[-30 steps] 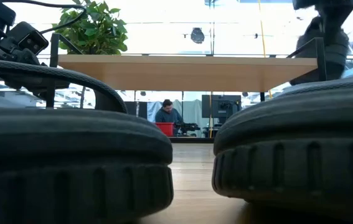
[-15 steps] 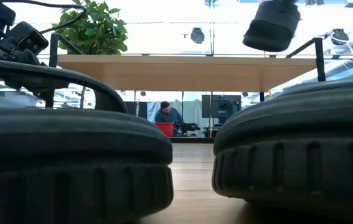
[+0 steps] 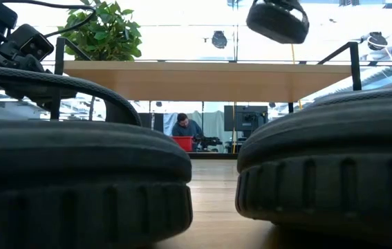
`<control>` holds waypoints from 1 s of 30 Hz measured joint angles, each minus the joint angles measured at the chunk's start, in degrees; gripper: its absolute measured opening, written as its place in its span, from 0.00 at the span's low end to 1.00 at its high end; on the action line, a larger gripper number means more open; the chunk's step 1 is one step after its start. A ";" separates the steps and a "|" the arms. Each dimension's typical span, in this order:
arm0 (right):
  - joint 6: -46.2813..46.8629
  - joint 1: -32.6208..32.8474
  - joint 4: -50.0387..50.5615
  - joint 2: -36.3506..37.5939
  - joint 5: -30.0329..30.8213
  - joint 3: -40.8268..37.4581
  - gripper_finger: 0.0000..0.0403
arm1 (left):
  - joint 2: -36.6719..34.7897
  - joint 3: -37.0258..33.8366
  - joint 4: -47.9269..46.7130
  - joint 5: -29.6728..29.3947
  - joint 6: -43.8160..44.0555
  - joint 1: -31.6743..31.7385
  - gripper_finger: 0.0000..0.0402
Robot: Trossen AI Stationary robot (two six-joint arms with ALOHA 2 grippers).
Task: Pick and place slides into the shelf
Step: Put the top right black slide on the shelf
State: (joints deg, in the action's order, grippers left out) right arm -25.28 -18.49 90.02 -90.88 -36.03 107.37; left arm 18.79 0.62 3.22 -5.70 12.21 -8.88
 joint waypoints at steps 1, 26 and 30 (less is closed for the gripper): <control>-1.60 0.68 0.09 -0.30 -0.02 0.00 0.01 | 0.00 0.00 0.00 0.00 0.00 0.00 0.02; -4.40 2.66 -0.16 -4.62 -1.77 -9.86 0.01 | 0.01 -0.01 0.00 0.00 0.02 0.01 0.00; -7.15 2.68 -0.20 -4.62 -1.83 -11.00 0.01 | 0.00 -0.01 0.00 -0.02 0.04 0.01 0.02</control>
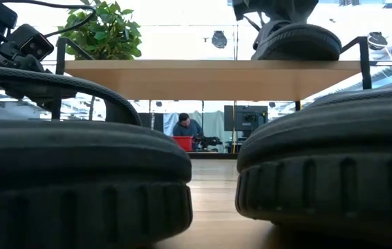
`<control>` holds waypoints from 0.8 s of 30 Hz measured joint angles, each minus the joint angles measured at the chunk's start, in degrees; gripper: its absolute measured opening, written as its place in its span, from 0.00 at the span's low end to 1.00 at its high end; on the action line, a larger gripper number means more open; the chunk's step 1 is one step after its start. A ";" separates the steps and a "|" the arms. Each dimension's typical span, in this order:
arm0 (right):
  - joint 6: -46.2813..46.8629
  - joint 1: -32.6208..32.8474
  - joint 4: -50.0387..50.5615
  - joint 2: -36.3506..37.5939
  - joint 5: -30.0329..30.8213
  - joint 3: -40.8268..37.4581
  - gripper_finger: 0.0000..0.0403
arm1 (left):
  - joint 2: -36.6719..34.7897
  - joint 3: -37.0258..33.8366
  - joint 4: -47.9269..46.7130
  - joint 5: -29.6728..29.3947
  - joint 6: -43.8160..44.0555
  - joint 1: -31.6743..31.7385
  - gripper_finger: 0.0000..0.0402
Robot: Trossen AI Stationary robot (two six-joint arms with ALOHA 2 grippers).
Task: Pick and place slides into the shelf
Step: Put the top right black slide on the shelf
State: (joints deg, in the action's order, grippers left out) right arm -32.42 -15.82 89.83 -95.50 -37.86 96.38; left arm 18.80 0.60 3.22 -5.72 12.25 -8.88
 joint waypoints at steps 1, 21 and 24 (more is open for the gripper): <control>-0.24 -0.02 -0.05 0.00 0.08 -0.29 0.01 | 0.00 0.01 0.00 0.01 0.00 0.00 0.03; 6.45 -0.30 -7.42 0.72 13.39 -1.07 0.45 | 0.00 0.00 0.00 0.00 0.00 -0.01 0.01; 6.26 -0.30 -6.85 1.37 15.83 -0.09 0.49 | -0.01 0.02 0.00 0.00 0.00 0.01 0.00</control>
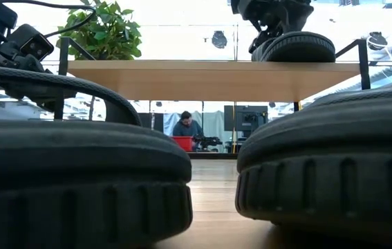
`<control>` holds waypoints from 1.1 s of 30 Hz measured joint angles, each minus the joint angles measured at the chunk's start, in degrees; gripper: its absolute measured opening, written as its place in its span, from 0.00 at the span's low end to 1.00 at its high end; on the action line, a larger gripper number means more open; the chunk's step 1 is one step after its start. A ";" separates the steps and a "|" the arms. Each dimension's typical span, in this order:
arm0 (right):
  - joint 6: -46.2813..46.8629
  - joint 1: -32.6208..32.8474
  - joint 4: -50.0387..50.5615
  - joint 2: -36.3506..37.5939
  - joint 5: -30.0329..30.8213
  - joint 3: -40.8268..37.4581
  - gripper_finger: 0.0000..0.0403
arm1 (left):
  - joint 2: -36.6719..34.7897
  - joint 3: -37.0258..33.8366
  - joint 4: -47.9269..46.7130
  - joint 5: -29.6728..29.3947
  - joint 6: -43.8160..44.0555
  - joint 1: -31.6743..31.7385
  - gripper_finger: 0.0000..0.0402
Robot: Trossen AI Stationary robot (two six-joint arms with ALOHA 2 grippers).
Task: Pick and place slides into the shelf
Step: Put the top right black slide on the shelf, then put the top left black slide on the shelf
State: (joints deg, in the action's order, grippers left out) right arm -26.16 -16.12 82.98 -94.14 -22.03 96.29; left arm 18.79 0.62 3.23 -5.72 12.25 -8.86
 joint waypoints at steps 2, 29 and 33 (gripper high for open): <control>-0.04 0.01 0.14 1.02 3.50 0.84 0.51 | 0.00 -0.02 0.02 0.00 0.00 0.00 0.01; 16.32 13.80 -39.89 37.13 11.93 -20.96 0.03 | 0.02 -0.02 1.13 0.00 0.00 0.00 0.01; 17.33 14.43 -50.92 43.70 6.42 -34.92 0.01 | 0.00 -0.02 1.13 0.00 0.00 0.00 0.05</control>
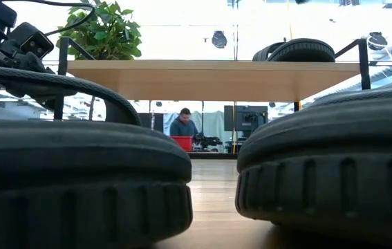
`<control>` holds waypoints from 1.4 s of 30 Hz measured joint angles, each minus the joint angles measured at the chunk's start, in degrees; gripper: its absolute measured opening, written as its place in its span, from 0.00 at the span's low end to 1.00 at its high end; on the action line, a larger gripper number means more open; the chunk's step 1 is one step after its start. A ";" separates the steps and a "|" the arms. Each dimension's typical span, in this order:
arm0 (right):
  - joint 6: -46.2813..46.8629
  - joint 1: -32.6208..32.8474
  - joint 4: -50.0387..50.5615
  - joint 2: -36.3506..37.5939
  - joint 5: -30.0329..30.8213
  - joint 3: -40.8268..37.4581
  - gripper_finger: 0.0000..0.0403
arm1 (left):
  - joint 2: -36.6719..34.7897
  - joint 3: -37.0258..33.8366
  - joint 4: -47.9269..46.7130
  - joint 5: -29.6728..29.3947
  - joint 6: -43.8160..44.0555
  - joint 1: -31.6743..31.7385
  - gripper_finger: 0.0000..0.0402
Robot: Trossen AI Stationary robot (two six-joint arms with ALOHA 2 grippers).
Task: Pick and place slides into the shelf
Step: Put the top left black slide on the shelf
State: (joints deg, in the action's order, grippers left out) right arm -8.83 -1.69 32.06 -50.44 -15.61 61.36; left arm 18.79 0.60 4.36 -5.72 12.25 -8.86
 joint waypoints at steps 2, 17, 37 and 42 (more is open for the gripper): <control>2.22 -0.06 -5.02 3.18 0.26 -6.68 0.01 | 0.01 0.01 0.00 0.00 0.00 0.00 0.06; 5.34 0.46 -43.25 15.47 -3.91 -38.37 0.00 | 0.00 0.00 0.19 0.00 -0.02 0.00 0.00; 2.40 4.81 -52.15 23.27 -4.21 -47.19 0.00 | 0.02 0.01 0.20 -1.33 1.53 0.00 0.01; 1.71 4.81 -43.27 30.46 -4.46 -47.19 0.00 | 0.02 0.00 0.20 -1.33 3.00 0.00 0.02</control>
State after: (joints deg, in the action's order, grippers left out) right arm -7.12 3.11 -11.21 -19.98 -20.07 14.17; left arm 18.81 0.60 4.56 -7.05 15.25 -8.86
